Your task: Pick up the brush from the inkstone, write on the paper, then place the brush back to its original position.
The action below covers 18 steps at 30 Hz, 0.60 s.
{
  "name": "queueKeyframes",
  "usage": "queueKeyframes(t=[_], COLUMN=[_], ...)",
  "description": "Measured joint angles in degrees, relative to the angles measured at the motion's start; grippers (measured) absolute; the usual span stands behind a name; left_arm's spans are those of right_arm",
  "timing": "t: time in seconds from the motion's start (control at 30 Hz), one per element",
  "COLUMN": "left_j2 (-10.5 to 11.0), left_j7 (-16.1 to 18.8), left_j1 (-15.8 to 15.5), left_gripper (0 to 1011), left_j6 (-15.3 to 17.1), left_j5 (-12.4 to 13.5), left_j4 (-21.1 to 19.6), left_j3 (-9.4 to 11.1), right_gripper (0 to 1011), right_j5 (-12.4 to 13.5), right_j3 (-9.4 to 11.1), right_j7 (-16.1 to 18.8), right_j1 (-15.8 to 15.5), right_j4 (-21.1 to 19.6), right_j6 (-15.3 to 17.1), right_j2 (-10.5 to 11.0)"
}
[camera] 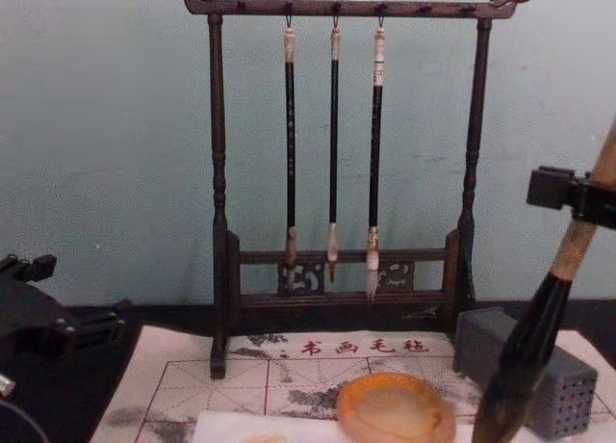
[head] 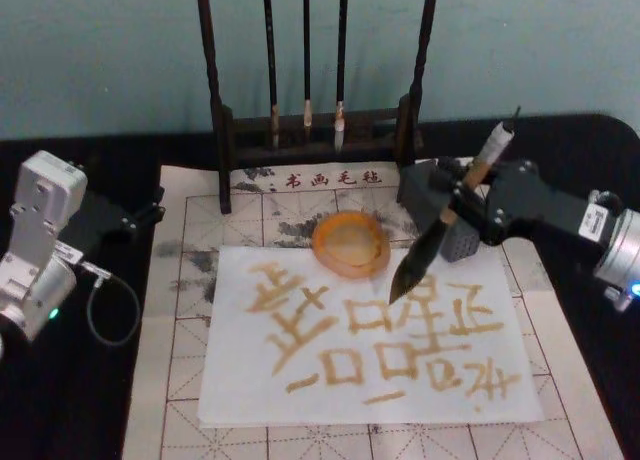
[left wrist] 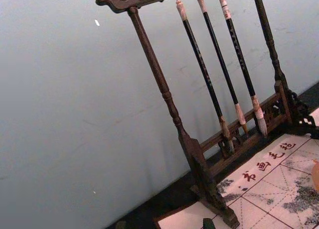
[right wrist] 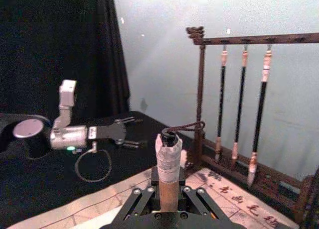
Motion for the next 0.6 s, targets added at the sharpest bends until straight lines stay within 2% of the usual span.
queueKeyframes(t=[0.37, 0.6], left_j2=[0.0, 0.0], left_j7=[0.0, 0.0], left_j1=[0.0, 0.0], left_gripper=[1001, 1001], left_j6=[0.0, 0.0], left_j5=[0.0, 0.0], left_j4=[0.0, 0.0], left_j3=[0.0, 0.0], right_gripper=[181, 181], right_j5=[0.5, -0.2], right_j3=[-1.1, -2.2], right_j7=[2.0, 2.8], right_j1=[-1.9, -2.4], right_j4=[-2.1, -2.4], right_j6=[-0.6, -1.0], right_j2=[1.9, 2.6])
